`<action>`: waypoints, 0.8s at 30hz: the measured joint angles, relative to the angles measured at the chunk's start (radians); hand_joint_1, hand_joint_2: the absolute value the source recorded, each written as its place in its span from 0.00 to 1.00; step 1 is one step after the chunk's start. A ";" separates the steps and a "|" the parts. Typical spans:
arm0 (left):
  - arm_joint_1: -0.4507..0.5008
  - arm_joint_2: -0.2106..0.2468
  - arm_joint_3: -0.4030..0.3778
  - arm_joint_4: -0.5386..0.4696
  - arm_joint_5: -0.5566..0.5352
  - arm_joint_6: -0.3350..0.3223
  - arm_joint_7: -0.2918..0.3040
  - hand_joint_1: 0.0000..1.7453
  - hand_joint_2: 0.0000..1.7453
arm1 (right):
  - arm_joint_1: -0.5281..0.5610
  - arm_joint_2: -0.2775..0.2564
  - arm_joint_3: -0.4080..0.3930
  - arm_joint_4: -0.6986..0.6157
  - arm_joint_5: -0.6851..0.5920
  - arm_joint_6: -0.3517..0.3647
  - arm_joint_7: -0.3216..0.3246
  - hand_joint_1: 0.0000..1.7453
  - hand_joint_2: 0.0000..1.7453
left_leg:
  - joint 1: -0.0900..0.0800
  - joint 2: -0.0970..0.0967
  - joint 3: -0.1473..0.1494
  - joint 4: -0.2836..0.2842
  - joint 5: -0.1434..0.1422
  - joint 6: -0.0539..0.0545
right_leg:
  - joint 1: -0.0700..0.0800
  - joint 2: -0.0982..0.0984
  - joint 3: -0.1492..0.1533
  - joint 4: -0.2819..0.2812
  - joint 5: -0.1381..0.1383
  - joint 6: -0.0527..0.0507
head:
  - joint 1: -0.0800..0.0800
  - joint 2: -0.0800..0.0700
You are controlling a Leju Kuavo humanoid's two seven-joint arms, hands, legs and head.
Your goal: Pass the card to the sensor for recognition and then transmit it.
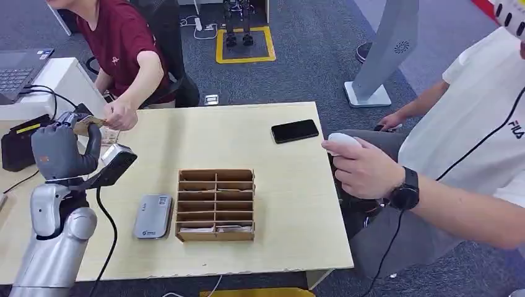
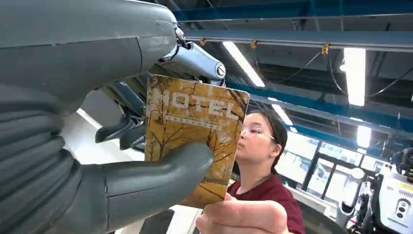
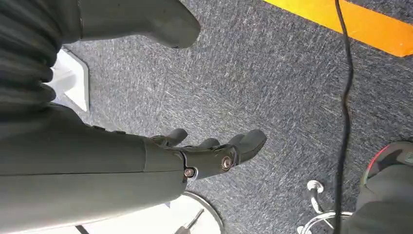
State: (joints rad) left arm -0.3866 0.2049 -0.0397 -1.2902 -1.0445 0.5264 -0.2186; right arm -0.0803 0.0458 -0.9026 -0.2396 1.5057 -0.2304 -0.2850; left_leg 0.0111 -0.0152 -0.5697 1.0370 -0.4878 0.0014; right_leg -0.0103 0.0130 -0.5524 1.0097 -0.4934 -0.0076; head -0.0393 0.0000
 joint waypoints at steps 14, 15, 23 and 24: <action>-0.001 0.011 -0.004 0.013 0.095 -0.104 0.000 0.00 1.00 | 0.002 -0.002 0.002 0.000 -0.002 0.000 0.003 0.00 1.00 | 0.000 0.000 -0.001 0.000 0.000 0.000 | 0.000 0.000 -0.001 0.000 0.000 0.000 | 0.000 0.000; 0.001 0.016 -0.005 0.013 0.108 -0.128 0.001 0.00 1.00 | 0.003 -0.002 0.001 0.000 -0.002 -0.001 0.004 0.00 1.00 | 0.000 0.000 -0.001 0.000 0.000 0.000 | 0.000 0.000 -0.001 0.000 0.000 0.000 | 0.000 0.000; 0.014 0.059 -0.005 -0.011 0.141 -0.192 0.002 0.00 1.00 | 0.013 -0.004 0.001 0.000 -0.003 -0.001 0.006 0.00 1.00 | 0.000 0.000 -0.001 0.000 0.000 0.000 | 0.000 0.000 -0.001 0.000 0.000 0.000 | 0.000 0.000; 0.015 0.061 -0.005 -0.014 0.140 -0.198 0.001 0.00 1.00 | 0.013 -0.004 0.001 0.000 -0.003 -0.001 0.006 0.00 1.00 | 0.000 0.000 -0.001 0.000 0.000 0.000 | 0.000 0.000 -0.001 0.000 0.000 0.000 | 0.000 0.000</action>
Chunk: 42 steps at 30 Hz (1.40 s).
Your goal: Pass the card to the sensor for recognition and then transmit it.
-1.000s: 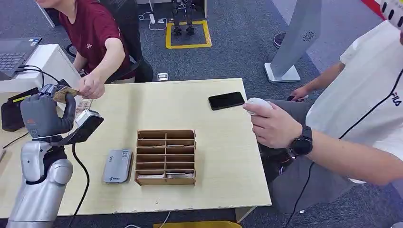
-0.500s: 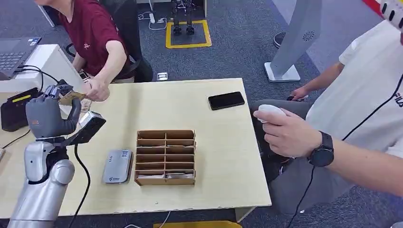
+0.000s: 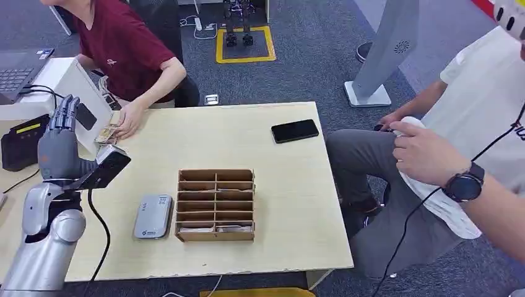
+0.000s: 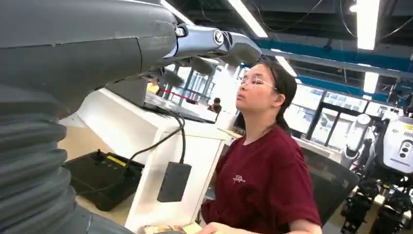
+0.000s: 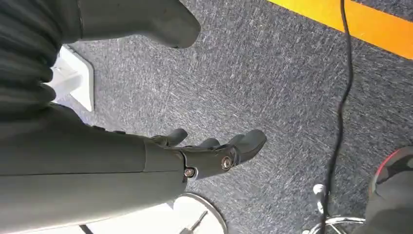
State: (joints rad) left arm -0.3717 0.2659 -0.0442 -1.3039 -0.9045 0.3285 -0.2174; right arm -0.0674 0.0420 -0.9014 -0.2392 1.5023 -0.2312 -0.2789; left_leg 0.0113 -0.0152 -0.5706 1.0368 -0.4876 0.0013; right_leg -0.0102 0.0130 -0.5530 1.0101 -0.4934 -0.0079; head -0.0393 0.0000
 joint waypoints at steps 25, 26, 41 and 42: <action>0.171 0.177 -0.247 -0.337 0.064 -0.315 -0.217 0.00 1.00 | 0.016 -0.018 -0.004 0.000 -0.003 0.011 -0.008 0.00 1.00 | 0.000 0.000 -0.002 0.000 0.000 0.000 | 0.000 0.001 -0.002 0.000 0.000 0.000 | 0.000 0.000; 0.168 0.184 -0.272 -0.354 0.048 -0.318 -0.214 0.00 1.00 | 0.015 -0.018 -0.004 0.000 -0.003 0.011 -0.010 0.00 1.00 | 0.000 0.001 -0.002 0.000 0.000 0.000 | 0.000 0.001 -0.002 0.000 0.000 0.000 | 0.000 0.000; 0.137 0.228 -0.509 -0.384 -0.130 -0.244 -0.093 0.00 1.00 | 0.016 -0.018 -0.008 0.001 -0.003 0.011 0.003 0.00 1.00 | 0.000 0.001 -0.001 0.000 0.001 0.000 | 0.000 0.001 -0.002 0.000 0.002 0.000 | 0.000 0.000; 0.137 0.228 -0.518 -0.381 -0.132 -0.242 -0.088 0.00 1.00 | 0.016 -0.018 -0.009 0.001 -0.003 0.011 0.003 0.00 1.00 | 0.000 0.001 -0.001 0.000 0.001 0.000 | 0.000 0.001 -0.002 0.000 0.002 0.000 | 0.000 0.000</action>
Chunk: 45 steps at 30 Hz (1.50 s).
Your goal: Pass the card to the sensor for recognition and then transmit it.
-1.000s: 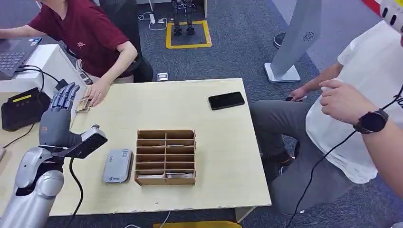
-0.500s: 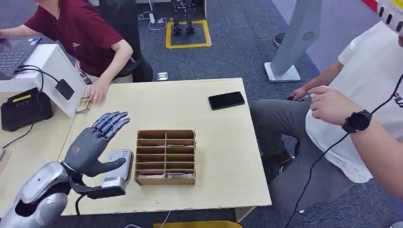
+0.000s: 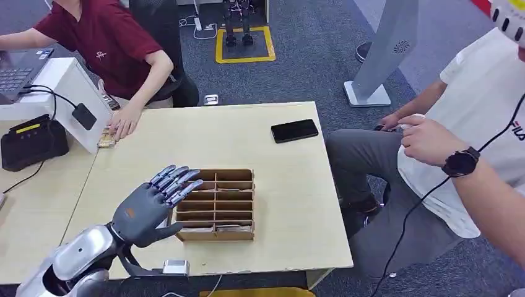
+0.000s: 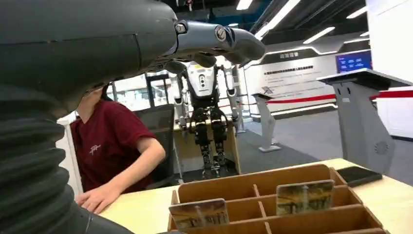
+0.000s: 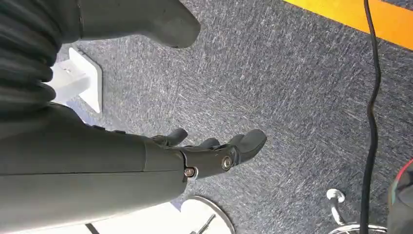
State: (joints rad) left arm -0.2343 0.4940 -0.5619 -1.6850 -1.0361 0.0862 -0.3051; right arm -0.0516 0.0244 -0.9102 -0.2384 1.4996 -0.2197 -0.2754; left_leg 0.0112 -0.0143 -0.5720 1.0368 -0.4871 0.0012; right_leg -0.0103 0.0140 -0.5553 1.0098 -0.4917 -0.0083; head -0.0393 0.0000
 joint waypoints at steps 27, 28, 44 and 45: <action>0.025 -0.019 -0.024 0.042 -0.037 0.055 0.056 0.00 1.00 | 0.000 0.000 -0.013 0.001 0.002 -0.001 0.001 0.00 1.00 | 0.000 0.000 0.000 0.000 0.000 0.000 | 0.000 0.000 0.000 0.000 0.000 0.000 | 0.000 0.000; 0.026 -0.019 -0.024 0.045 -0.048 0.058 0.068 0.00 1.00 | 0.000 0.000 -0.015 0.002 0.002 -0.002 0.001 0.00 1.00 | 0.000 0.000 0.000 0.000 0.000 0.000 | 0.000 0.000 0.000 0.000 0.000 0.000 | 0.000 0.000; 0.041 -0.020 -0.005 0.108 -0.035 0.057 0.094 0.00 1.00 | 0.001 0.000 -0.020 0.001 0.002 -0.005 0.000 0.00 1.00 | 0.000 0.000 0.000 0.000 0.000 0.000 | 0.000 0.000 0.000 0.000 0.000 0.000 | 0.000 0.000; 0.041 -0.020 -0.003 0.110 -0.035 0.057 0.094 0.00 1.00 | 0.001 0.000 -0.020 0.001 0.002 -0.005 0.000 0.00 1.00 | 0.000 0.000 0.000 0.000 0.000 0.000 | 0.000 0.000 0.000 0.000 0.000 0.000 | 0.000 0.000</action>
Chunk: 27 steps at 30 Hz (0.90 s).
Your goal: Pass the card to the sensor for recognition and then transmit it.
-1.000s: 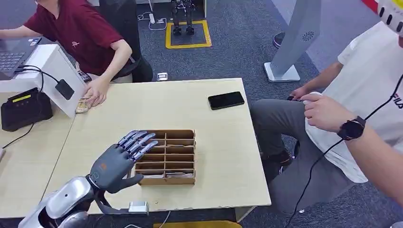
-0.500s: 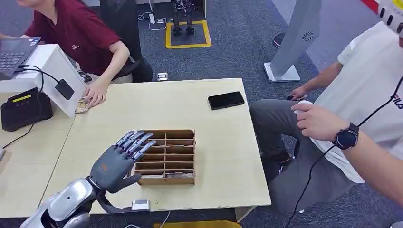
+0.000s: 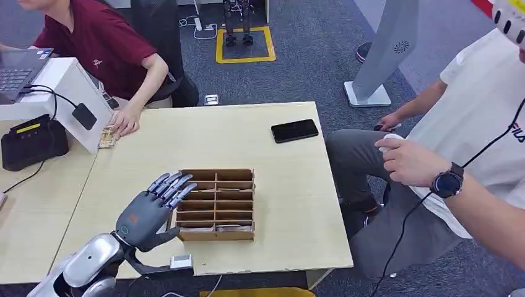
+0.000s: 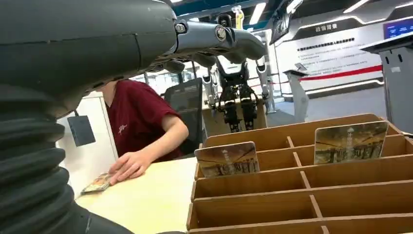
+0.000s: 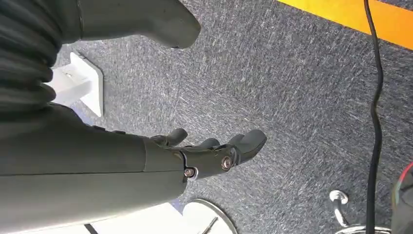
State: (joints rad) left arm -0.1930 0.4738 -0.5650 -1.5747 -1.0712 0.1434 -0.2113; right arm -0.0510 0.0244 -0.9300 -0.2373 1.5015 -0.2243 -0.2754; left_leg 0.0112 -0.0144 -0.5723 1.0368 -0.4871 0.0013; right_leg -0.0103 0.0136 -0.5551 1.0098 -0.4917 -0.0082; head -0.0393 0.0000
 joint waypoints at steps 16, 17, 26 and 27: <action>0.013 -0.011 0.018 0.020 0.000 -0.006 0.014 0.00 1.00 | 0.000 0.000 0.000 0.000 0.001 0.000 0.000 0.00 1.00 | 0.000 0.000 0.000 0.000 0.000 0.000 | 0.000 0.000 0.000 0.000 0.000 0.000 | 0.000 0.000; 0.014 -0.014 0.023 0.022 0.002 -0.006 0.015 0.00 1.00 | 0.000 0.000 0.000 0.000 0.001 0.000 0.000 0.00 1.00 | 0.000 0.000 0.000 0.000 0.000 0.000 | 0.000 0.000 0.000 0.000 0.000 0.000 | 0.000 0.000; 0.011 -0.071 0.062 0.037 0.094 -0.049 0.023 0.00 1.00 | 0.000 0.000 -0.001 0.000 0.002 0.000 0.000 0.00 1.00 | 0.000 0.000 0.000 0.000 0.000 0.000 | 0.000 0.000 0.000 0.000 0.000 0.000 | 0.000 0.000; 0.011 -0.077 0.063 0.039 0.095 -0.050 0.024 0.00 1.00 | 0.000 0.000 -0.001 0.000 0.002 0.000 0.000 0.00 1.00 | 0.000 0.000 0.000 0.000 0.000 0.000 | 0.000 0.000 0.000 0.000 0.000 0.000 | 0.000 0.000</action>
State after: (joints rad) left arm -0.1820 0.3971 -0.5020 -1.5362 -0.9762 0.0935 -0.1877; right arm -0.0507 0.0244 -0.9308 -0.2372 1.5038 -0.2243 -0.2750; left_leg 0.0111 -0.0145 -0.5722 1.0369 -0.4871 0.0013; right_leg -0.0103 0.0137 -0.5552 1.0098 -0.4917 -0.0082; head -0.0393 0.0000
